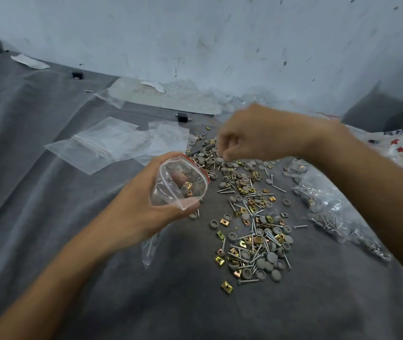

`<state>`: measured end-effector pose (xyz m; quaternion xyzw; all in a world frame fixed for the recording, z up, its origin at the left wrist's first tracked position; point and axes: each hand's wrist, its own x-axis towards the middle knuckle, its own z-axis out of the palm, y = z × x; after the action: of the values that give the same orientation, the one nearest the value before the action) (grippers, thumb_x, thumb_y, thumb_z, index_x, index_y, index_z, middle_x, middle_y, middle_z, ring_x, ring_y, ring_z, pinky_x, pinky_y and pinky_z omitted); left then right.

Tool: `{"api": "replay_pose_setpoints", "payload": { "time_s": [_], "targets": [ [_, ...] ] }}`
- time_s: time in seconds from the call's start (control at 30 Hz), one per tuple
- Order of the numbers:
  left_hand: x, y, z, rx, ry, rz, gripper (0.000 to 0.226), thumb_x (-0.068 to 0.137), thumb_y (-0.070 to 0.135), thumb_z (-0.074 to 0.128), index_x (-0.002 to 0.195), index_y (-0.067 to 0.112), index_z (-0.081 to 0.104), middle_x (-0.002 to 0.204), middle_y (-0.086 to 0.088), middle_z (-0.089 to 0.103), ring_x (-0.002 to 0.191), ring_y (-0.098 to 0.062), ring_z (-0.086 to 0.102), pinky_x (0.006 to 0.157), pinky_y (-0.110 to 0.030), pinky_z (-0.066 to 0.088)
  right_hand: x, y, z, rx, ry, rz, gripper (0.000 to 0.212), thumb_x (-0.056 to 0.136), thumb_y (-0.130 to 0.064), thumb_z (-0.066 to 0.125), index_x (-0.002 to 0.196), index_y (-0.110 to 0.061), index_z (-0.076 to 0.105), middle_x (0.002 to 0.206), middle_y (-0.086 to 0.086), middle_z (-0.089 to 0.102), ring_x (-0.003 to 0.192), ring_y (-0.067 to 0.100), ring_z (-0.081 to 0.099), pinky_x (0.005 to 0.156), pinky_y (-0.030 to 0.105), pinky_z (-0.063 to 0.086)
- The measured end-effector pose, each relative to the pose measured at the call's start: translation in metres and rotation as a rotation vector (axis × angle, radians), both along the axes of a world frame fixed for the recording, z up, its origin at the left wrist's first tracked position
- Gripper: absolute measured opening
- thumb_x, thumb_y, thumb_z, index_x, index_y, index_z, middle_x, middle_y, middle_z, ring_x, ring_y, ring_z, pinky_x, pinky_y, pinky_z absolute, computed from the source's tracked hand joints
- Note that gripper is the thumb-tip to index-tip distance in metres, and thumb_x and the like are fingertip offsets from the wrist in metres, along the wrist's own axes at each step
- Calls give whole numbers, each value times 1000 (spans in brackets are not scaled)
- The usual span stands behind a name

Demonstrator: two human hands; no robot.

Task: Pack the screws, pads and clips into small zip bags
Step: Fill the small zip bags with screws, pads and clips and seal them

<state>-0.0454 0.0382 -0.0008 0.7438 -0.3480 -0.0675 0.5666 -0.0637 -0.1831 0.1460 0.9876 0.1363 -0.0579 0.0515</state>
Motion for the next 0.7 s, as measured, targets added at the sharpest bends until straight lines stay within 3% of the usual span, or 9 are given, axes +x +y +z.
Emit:
{"api": "replay_pose_setpoints", "payload": {
  "time_s": [0.07,0.17,0.27,0.47,0.57,0.7],
  "targets": [
    [0,1,0,4,-7,8,77,66,65,81,132,65,41,120,21,66,110,3,65,88,-19,50,2,-27,-30,-61,110,-105,16,98,-19,62,104,-16,76,100,-6,74,100,14,68,87,29,50],
    [0,1,0,4,-9,21,77,65,66,81,131,66,41,120,23,66,110,5,64,88,-21,50,-4,-62,-83,-91,213,-234,19,98,-18,61,113,-15,73,110,-3,72,99,13,65,82,26,47],
    [-2,0,2,8,-6,22,75,66,65,81,130,65,41,120,22,66,110,4,64,90,-23,50,-5,-90,-112,-26,180,-319,16,97,-13,61,110,-14,71,106,-2,70,100,16,64,90,33,52],
    [-3,-1,1,25,6,22,74,70,54,82,134,58,45,118,19,68,110,3,65,91,-25,49,4,-104,-124,-15,169,-325,23,94,-25,67,116,-19,67,107,-1,68,93,17,59,80,28,47],
    [-3,-2,2,14,15,31,72,68,53,83,130,60,47,116,16,69,108,1,66,90,-27,52,5,-101,-132,-15,165,-333,16,93,-21,65,108,-18,64,101,0,66,93,20,60,84,34,52],
    [-3,-2,1,19,25,18,73,70,52,83,132,61,45,120,16,68,113,-1,65,97,-34,50,2,-104,-137,39,233,-375,9,94,-23,61,95,-15,56,85,0,56,81,18,53,73,34,45]
  ]
}}
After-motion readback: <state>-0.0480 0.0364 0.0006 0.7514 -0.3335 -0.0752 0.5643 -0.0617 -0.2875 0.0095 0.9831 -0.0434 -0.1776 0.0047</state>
